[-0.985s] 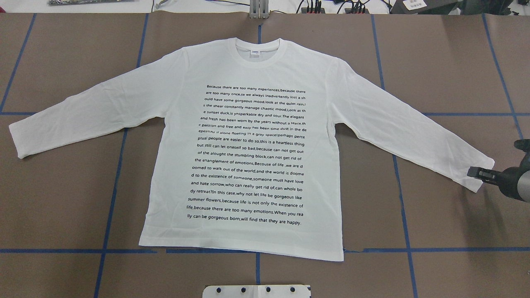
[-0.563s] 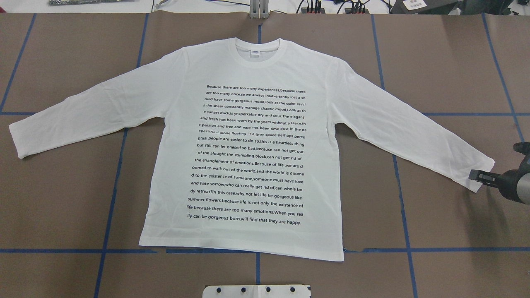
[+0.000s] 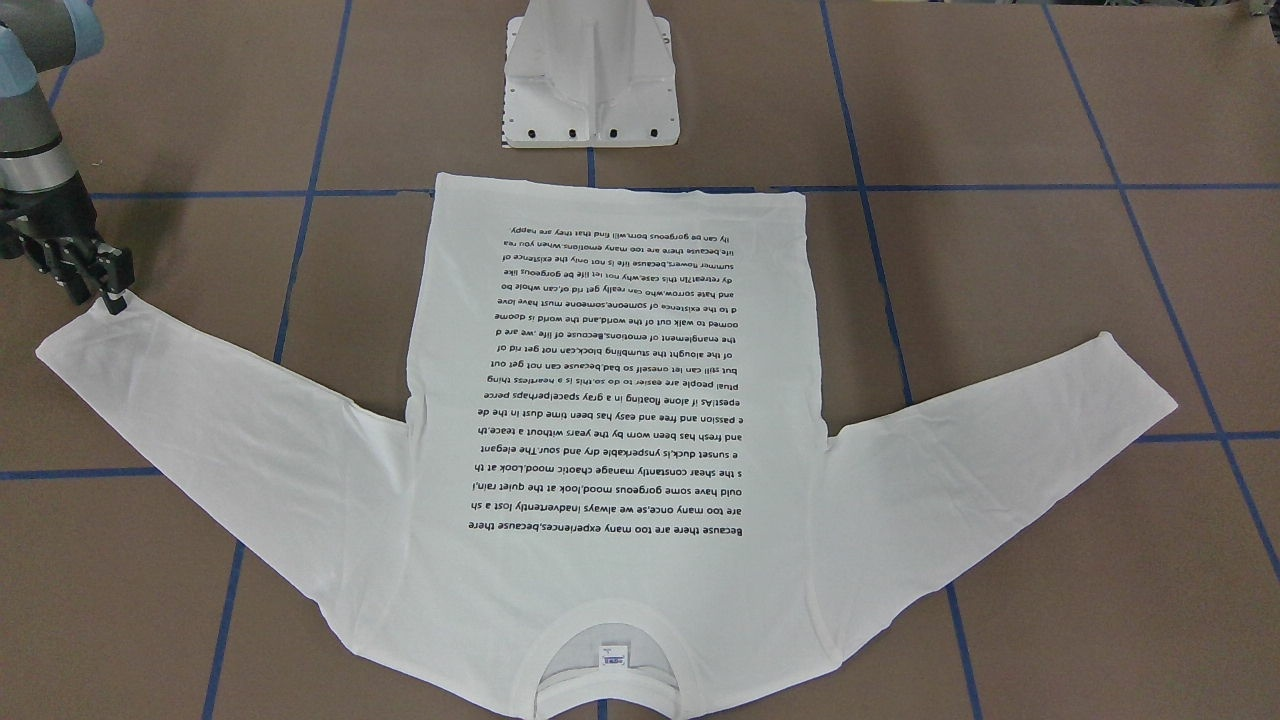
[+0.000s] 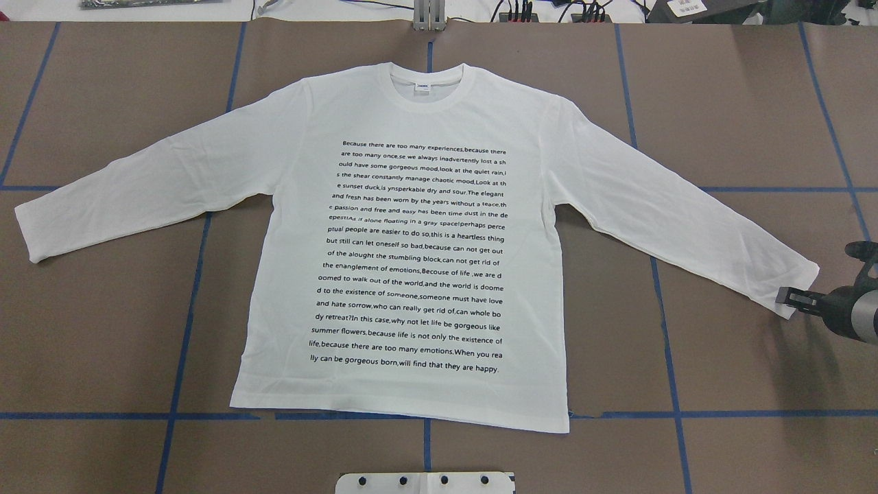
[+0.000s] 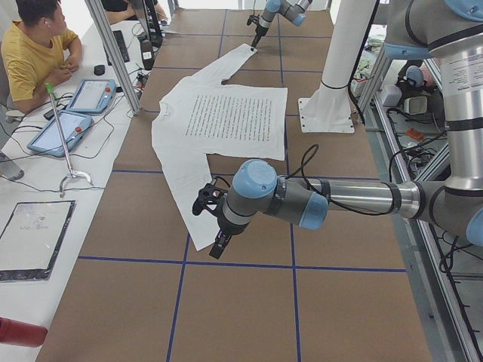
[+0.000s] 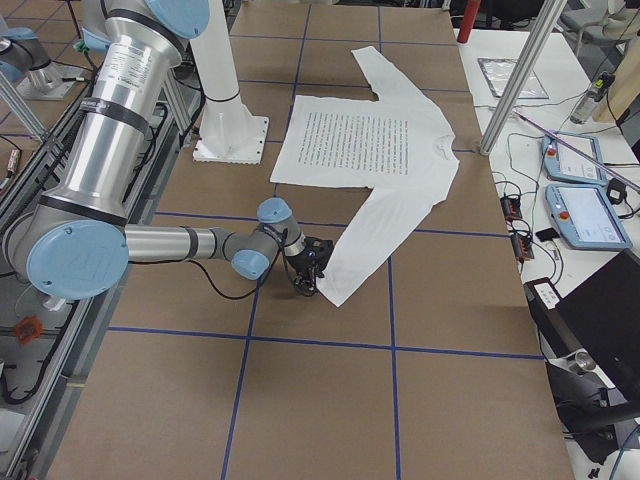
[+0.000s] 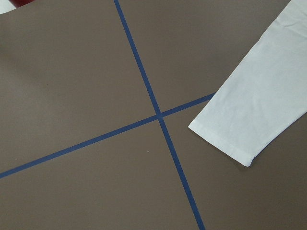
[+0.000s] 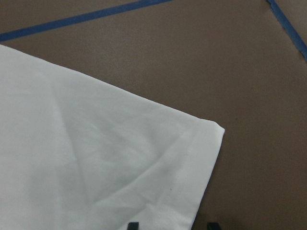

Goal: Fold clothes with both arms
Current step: 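Lower the right gripper to the sleeve cuff nearest it and grasp, then lift the sleeve with the right gripper and carry it across the shirt body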

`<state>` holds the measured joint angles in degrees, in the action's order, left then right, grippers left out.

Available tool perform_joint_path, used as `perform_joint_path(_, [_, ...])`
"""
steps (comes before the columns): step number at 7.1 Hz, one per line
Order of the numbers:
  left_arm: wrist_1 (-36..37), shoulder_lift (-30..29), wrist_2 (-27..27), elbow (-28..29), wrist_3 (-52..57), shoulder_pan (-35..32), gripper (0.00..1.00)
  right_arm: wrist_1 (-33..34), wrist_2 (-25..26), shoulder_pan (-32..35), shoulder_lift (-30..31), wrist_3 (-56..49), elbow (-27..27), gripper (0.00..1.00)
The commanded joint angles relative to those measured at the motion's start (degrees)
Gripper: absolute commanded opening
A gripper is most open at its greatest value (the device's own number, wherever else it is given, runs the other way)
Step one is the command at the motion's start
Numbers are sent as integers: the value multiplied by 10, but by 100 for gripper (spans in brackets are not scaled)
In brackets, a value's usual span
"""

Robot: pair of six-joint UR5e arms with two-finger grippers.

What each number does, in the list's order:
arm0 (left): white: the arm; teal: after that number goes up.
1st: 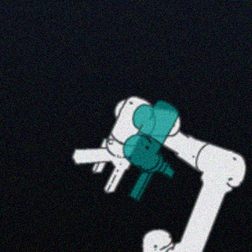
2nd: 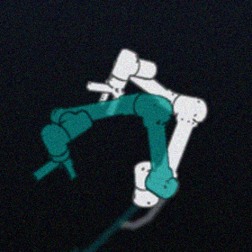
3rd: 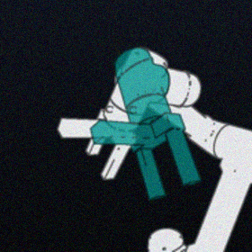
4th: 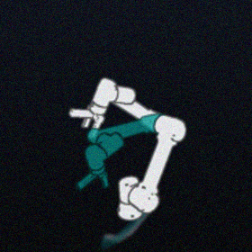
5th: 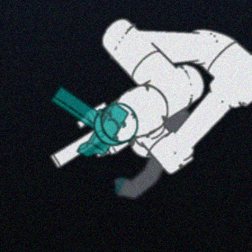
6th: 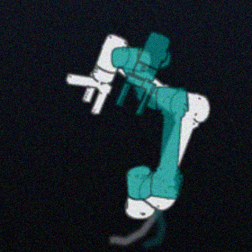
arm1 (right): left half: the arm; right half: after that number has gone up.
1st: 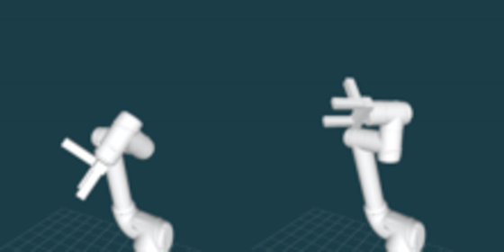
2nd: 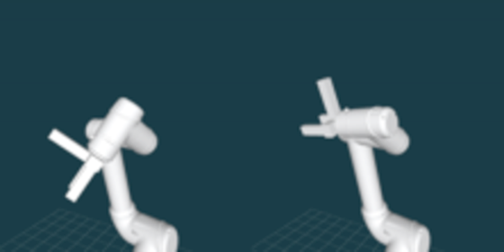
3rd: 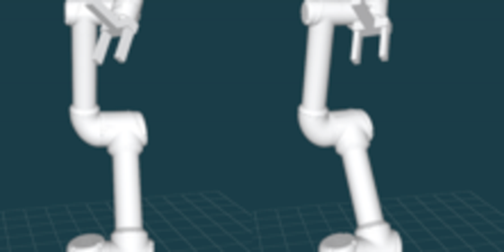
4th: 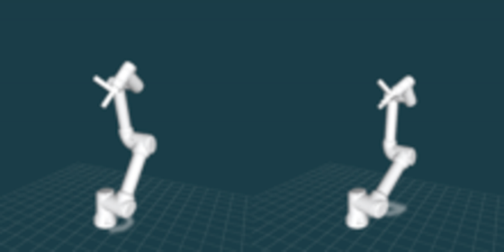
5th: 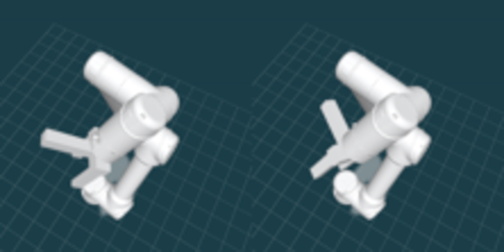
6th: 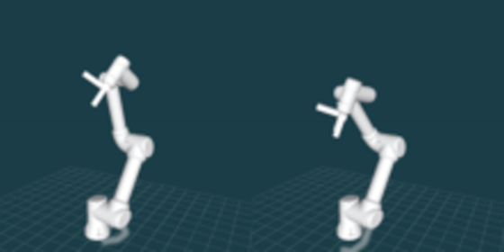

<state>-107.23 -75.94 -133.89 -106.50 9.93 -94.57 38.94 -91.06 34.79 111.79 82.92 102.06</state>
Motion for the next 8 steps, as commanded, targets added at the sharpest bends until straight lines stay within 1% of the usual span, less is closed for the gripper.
perform_joint_path(1, [0, 0, 0, 0, 0, 0, 100, -1, 8, -9, -1, 15, 0, 23])
perform_joint_path(2, [0, 0, 0, 0, 0, 0, 100, 0, 8, -10, -2, 16, 2, 0])
perform_joint_path(3, [0, 0, 0, 1, 0, 0, 100, 0, 9, -8, -1, 14, 19, 0])
perform_joint_path(4, [0, 0, 0, 0, 0, 0, 100, 8, -2, 6, -1, 7, 50, 0])
perform_joint_path(5, [0, 0, 0, 1, 0, 0, 100, 9, -36, 59, -5, -30, 71, 0])
perform_joint_path(6, [-1, 0, 0, 0, 0, 0, 100, 38, -73, 122, -30, -96, 95, 0])
perform_joint_path(7, [0, 0, -1, 0, 0, 0, 100, 108, -75, 150, -97, -107, 113, 0])
perform_joint_path(8, [0, 0, -1, 0, 0, 0, 100, 190, -66, 157, -194, -108, 112, 0])
